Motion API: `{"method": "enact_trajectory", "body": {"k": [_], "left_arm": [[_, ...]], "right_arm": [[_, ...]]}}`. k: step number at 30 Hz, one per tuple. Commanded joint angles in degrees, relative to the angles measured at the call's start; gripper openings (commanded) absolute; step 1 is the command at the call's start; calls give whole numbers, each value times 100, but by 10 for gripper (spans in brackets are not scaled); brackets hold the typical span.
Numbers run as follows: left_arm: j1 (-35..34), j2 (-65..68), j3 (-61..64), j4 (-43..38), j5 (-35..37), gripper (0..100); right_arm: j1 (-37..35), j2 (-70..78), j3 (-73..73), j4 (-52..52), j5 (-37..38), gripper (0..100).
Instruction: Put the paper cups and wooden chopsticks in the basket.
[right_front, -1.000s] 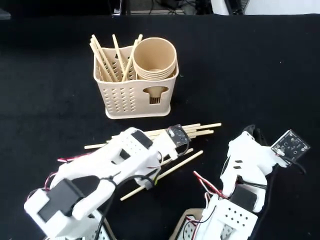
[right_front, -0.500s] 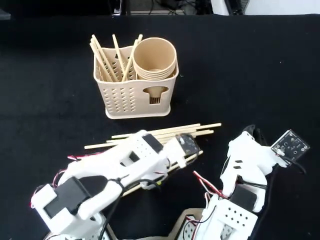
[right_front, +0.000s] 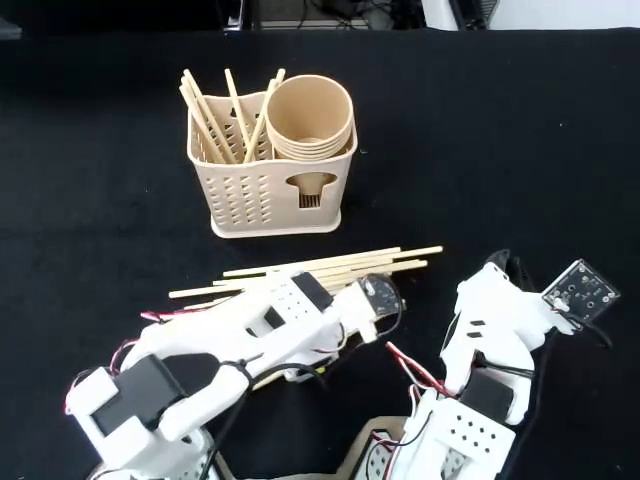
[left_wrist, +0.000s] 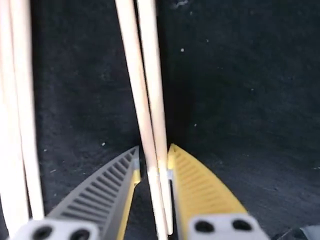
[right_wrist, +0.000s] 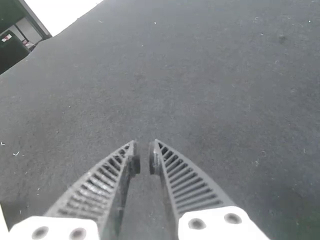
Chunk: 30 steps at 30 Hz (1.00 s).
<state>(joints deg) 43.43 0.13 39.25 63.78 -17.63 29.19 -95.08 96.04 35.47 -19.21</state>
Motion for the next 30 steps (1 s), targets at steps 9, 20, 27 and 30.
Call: {"method": "enact_trajectory", "body": {"k": [9, 20, 27, 30], "left_arm": [[-4, 0, -171, 158, -62, 30], [-22, -1574, 242, 501, -62, 30], [-444, -2558, 523, 563, -62, 30], [-901, -2927, 505, 571, -62, 30]], "right_arm": [[-79, -57, -31, -141, 53, 64], [-79, -57, -31, -149, 53, 64], [-343, -57, -22, -141, 105, 64], [-352, -57, 48, -176, 281, 64]]}}
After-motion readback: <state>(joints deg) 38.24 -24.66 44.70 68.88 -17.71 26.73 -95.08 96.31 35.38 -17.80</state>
